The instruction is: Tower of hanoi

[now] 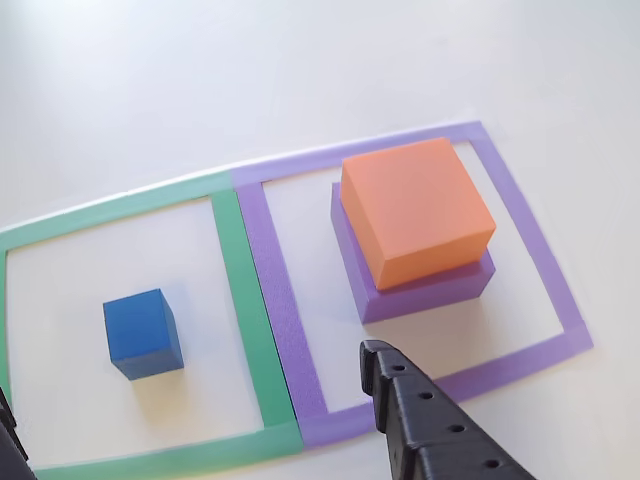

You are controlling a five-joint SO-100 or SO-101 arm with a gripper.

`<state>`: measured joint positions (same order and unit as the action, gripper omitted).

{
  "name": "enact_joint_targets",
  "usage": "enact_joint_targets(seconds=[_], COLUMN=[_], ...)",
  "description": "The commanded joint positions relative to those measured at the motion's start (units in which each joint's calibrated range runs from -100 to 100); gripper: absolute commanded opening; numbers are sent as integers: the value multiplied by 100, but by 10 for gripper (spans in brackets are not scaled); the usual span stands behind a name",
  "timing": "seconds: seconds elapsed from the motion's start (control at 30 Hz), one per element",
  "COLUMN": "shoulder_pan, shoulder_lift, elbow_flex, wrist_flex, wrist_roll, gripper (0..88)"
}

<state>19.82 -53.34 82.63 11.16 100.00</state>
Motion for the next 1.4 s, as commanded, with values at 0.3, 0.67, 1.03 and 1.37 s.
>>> enact_joint_targets(seconds=[0.3,0.67,1.03,1.37], shoulder_pan=[-232,-461,-743,-804], shoulder_lift=[2233,3676,5102,5631], elbow_flex=[138,56,-553,-653], wrist_flex=[-2982,-4512,-5540,-5912], wrist_roll=[0,0,0,0], gripper=[445,444,417,373])
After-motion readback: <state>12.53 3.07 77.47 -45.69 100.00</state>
